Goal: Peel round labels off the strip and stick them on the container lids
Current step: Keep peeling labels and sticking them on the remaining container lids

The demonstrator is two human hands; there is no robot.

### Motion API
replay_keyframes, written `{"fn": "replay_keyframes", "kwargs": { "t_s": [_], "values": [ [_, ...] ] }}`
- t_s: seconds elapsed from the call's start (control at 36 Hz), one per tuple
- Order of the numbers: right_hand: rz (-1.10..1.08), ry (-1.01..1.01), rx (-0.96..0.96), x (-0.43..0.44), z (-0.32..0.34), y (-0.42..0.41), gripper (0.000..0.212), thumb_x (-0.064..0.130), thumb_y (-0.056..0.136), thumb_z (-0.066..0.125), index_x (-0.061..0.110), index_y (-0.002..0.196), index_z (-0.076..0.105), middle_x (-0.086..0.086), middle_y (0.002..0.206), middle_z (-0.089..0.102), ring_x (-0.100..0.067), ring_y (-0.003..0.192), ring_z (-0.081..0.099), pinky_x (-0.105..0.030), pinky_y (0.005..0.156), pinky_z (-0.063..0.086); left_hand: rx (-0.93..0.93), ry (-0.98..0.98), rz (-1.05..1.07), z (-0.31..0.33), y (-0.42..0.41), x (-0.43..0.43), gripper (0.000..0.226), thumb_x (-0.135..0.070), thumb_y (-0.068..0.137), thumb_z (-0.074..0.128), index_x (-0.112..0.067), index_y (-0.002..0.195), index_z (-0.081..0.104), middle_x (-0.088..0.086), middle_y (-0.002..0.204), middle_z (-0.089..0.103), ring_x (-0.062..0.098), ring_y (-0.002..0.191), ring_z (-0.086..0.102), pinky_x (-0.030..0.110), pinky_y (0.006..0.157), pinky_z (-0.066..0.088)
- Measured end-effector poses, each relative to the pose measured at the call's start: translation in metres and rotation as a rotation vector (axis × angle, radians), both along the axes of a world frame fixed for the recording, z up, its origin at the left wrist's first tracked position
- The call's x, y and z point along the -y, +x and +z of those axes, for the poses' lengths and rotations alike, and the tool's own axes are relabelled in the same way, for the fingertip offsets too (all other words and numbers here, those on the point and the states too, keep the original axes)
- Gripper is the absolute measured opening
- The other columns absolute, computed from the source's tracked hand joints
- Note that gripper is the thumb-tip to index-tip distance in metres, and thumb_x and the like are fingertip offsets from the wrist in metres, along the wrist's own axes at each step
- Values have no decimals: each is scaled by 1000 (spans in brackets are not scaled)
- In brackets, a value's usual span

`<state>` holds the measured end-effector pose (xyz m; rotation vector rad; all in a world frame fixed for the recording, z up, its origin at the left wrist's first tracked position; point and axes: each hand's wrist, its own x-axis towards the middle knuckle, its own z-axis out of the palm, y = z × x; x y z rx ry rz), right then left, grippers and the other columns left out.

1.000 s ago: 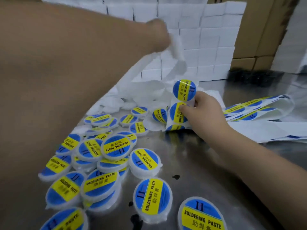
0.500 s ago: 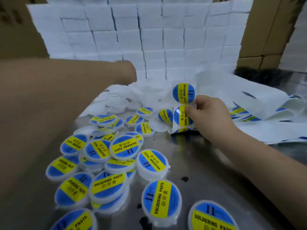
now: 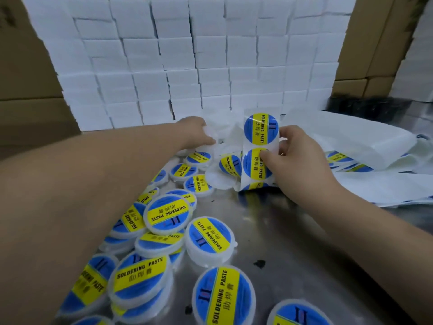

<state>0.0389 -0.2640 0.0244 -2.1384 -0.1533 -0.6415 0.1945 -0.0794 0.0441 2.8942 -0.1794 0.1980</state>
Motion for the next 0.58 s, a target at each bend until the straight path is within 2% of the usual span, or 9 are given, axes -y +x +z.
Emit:
{"fn": "replay_keyframes", "kwargs": {
  "t_s": [0.06,0.14,0.22,0.33,0.39,0.42,0.5,0.53,0.58],
  "values": [
    [-2,-19,5,0,0,-1,23,19,85,56,31,97,41,6,74,62,-2,72,55,-16,54,37,43,-93,33,4,-1,2,50,-37,85,63,-10,125,50,9,126,52,27,113,48,28,78,36],
    [-1,-16,-6,0,1,-1,20,20,85,57,29,96,42,9,72,61,-5,74,57,-20,59,41,118,-154,88,14,-5,2,24,-29,89,53,-8,99,56,13,103,58,27,90,51,27,64,37],
    [-18,-12,-28,0,1,-1,17,21,84,59,23,95,46,3,84,63,-16,81,59,-33,68,47,155,-314,137,21,-13,-1,18,-24,88,50,-7,84,52,8,80,50,27,77,46,25,52,33],
    [-38,-44,-24,-4,3,-2,15,22,82,61,19,92,50,-3,89,63,-20,83,58,-30,65,43,225,-674,170,31,-33,-5,26,-13,85,46,-15,61,36,2,62,38,24,67,39,24,48,28],
    [-31,-70,-19,-6,3,-4,14,23,82,62,14,89,53,-6,85,63,-22,81,58,-29,63,43,255,-893,179,38,-48,-3,29,-7,84,44,-18,62,28,5,67,36,20,66,34,25,50,26],
    [-22,-81,-13,-7,4,-5,14,23,82,62,12,87,55,-8,83,63,-23,80,59,-28,62,43,256,-973,159,43,-58,-1,30,-6,84,43,-20,63,26,7,72,39,19,70,37,27,54,30],
    [20,-110,15,-11,8,-10,20,23,83,61,4,89,56,-15,85,63,-29,81,59,-36,68,47,211,-1185,60,51,-95,8,31,-7,84,43,-23,71,19,-1,70,39,20,75,42,32,60,36],
    [32,-119,27,-12,10,-12,22,23,83,61,2,91,56,-16,87,64,-30,82,59,-39,71,48,222,-1160,9,52,-109,10,27,-9,83,45,-23,73,25,-4,71,40,20,73,46,31,59,38],
    [52,-130,51,-13,14,-16,24,23,84,59,1,93,56,-17,89,64,-31,84,59,-43,74,49,285,-918,-92,51,-136,12,17,-17,81,53,-29,85,42,-7,80,46,17,66,52,25,56,43]
  ]
}}
